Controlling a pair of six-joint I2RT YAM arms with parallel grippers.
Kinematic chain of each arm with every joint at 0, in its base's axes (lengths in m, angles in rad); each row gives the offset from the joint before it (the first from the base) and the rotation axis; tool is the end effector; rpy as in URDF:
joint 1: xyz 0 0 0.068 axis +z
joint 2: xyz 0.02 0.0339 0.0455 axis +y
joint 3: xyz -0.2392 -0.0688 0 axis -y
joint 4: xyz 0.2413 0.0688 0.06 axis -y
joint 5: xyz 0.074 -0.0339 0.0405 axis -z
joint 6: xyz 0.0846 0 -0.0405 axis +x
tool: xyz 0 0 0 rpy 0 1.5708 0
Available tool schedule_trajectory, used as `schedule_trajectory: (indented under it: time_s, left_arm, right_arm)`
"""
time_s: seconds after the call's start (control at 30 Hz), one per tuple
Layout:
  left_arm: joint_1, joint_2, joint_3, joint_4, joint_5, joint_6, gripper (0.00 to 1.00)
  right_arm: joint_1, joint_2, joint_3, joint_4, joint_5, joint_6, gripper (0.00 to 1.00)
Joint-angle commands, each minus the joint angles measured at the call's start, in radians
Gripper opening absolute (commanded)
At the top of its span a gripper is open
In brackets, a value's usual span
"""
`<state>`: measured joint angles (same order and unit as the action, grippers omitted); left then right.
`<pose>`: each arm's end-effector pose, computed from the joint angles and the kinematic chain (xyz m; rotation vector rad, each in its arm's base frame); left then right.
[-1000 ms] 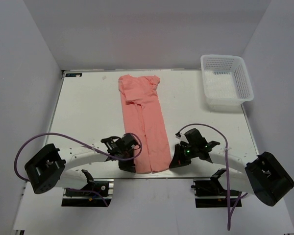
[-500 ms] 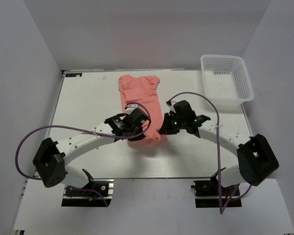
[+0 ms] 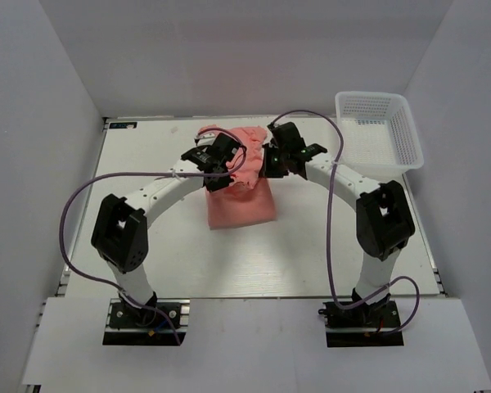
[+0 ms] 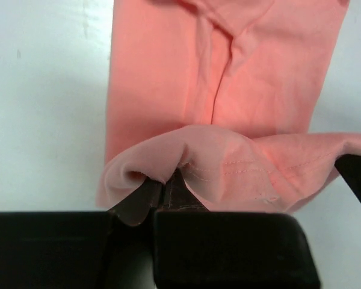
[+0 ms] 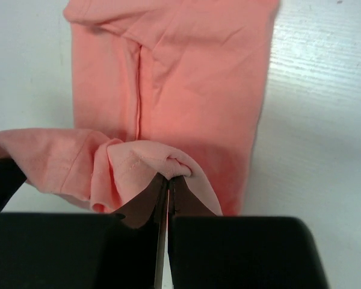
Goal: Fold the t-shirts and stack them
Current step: Fold the folded rectangular tshirt in 1/3 of the way
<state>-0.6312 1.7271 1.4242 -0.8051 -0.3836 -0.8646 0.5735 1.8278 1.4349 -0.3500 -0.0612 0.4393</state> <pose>0.3202 -0.1949 0.1987 -0.4124 2.5166 -0.0456 0.3696 0.2449 0.2007 -0.1919 2.3767 0.5719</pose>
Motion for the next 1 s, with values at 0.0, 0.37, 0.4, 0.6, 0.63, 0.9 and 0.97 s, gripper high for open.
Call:
schedule_trajectory:
  time_s: [0.0, 0.37, 0.4, 0.6, 0.63, 0.9, 0.97]
  left_arm:
    - [0.024, 0.051, 0.074, 0.0, 0.011, 0.055, 0.0]
    - [0.12, 0.127, 0.116, 0.047, 0.032, 0.075, 0.0]
    - [0.12, 0.127, 0.116, 0.047, 0.032, 0.075, 0.0]
    - [0.162, 0.147, 0.116, 0.057, 0.043, 0.062, 0.0]
    - [0.162, 0.147, 0.116, 0.078, 0.043, 0.062, 0.0]
    - [0.171, 0.201, 0.143, 0.122, 0.075, 0.072, 0.0]
    - [0.18, 0.216, 0.156, 0.112, 0.075, 0.072, 0.0]
  right_arm:
    - [-0.023, 0.03, 0.102, -0.023, 0.012, -0.036, 0.0]
    - [-0.081, 0.157, 0.213, 0.009, -0.043, -0.05, 0.0]
    - [-0.081, 0.162, 0.216, 0.008, -0.054, -0.048, 0.0]
    - [-0.103, 0.217, 0.254, 0.014, -0.083, -0.039, 0.0]
    - [-0.107, 0.222, 0.259, 0.016, -0.083, -0.039, 0.0]
    - [-0.127, 0.268, 0.271, 0.066, -0.134, -0.036, 0.0]
    - [-0.13, 0.289, 0.294, 0.065, -0.152, -0.046, 0.0]
